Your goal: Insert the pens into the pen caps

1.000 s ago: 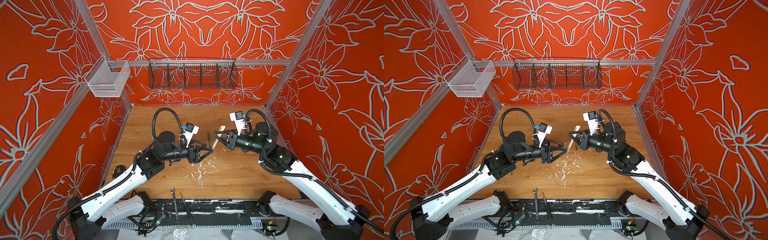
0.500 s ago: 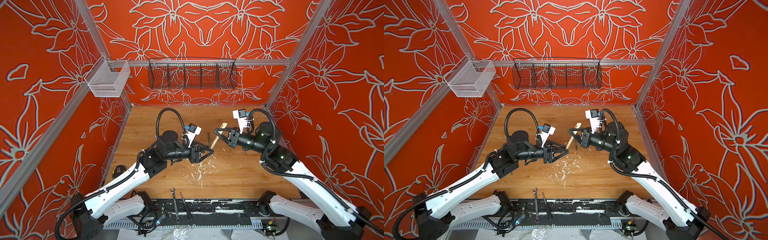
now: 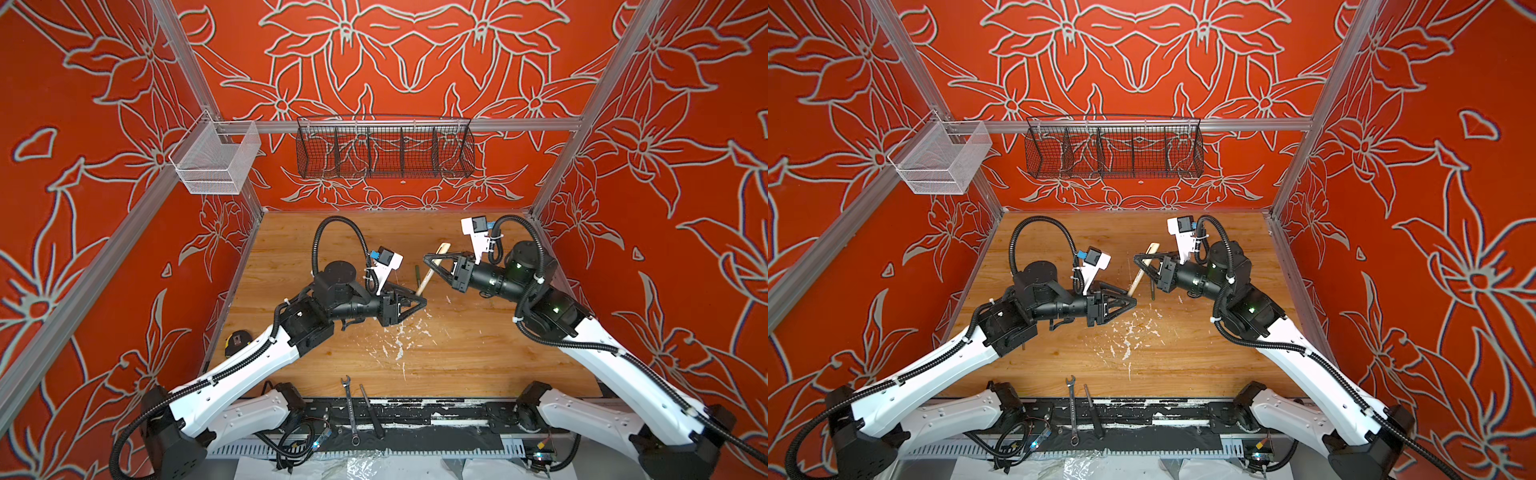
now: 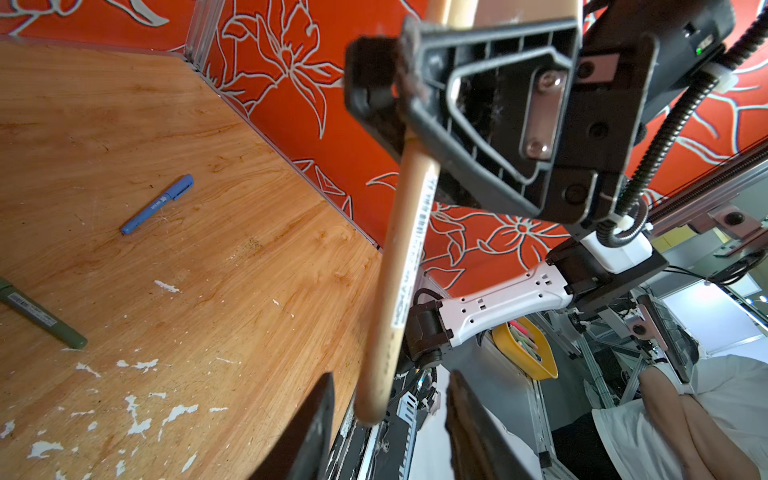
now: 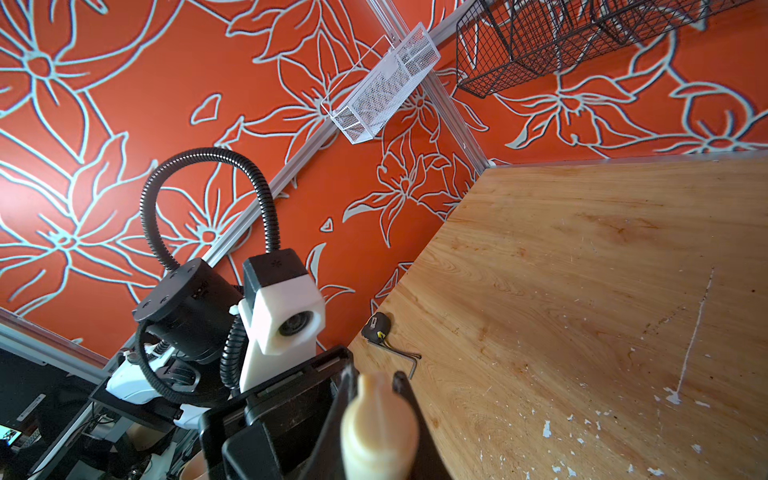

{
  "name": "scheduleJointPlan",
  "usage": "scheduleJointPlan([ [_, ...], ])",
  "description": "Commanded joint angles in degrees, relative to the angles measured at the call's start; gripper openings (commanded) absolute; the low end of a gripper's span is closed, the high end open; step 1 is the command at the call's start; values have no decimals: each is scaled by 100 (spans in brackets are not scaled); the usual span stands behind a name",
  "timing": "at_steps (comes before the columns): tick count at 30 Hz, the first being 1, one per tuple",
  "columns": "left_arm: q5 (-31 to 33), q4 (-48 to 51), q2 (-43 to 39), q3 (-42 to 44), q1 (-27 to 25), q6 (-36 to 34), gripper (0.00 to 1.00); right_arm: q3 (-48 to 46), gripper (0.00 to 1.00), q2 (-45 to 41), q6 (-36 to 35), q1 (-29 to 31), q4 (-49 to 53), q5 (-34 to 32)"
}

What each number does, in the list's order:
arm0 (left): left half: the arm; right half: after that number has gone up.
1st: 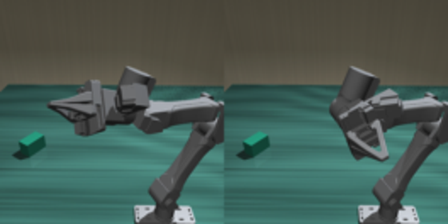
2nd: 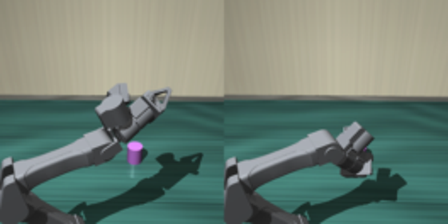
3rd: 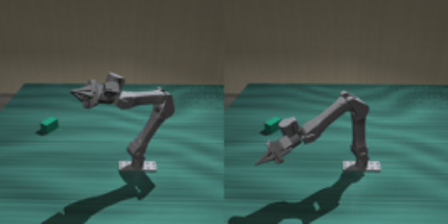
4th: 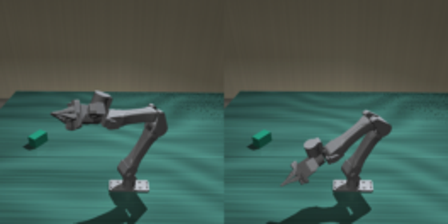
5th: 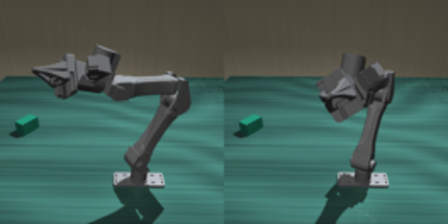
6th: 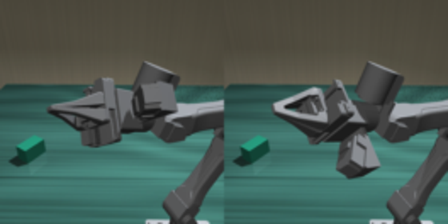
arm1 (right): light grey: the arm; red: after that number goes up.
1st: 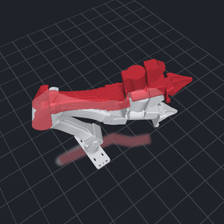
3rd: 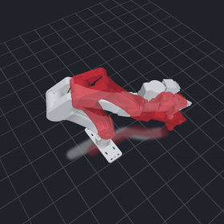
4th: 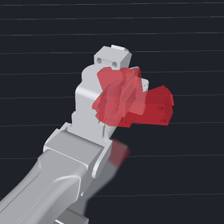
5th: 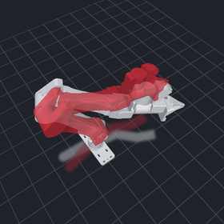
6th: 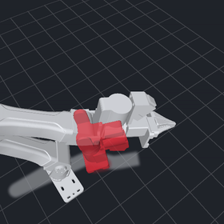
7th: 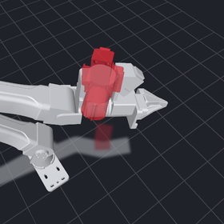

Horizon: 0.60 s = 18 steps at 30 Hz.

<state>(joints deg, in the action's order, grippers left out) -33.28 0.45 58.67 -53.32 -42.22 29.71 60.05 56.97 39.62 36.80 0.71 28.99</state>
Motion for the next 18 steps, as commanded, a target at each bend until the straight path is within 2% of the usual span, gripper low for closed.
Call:
scheduleJointPlan([
  [1,23,-53,19,-254,1,-36,33,-115,0,-70,84,-32,-276,2],
  [10,234,71,26,-363,0,26,27,-158,0,-166,8,-32,-264,-91],
  [11,225,53,45,-363,-6,41,22,-173,0,-192,3,-32,-285,-125],
  [13,208,62,73,-364,-3,56,20,-226,0,-242,19,-30,-366,-198],
  [15,186,65,91,-363,3,66,26,-248,0,-275,20,-32,-387,-257],
  [16,173,75,99,-372,0,64,32,-253,0,-282,12,-32,-396,-287],
  [18,140,83,107,-372,0,67,34,-248,0,-279,-3,-32,-403,-284],
])
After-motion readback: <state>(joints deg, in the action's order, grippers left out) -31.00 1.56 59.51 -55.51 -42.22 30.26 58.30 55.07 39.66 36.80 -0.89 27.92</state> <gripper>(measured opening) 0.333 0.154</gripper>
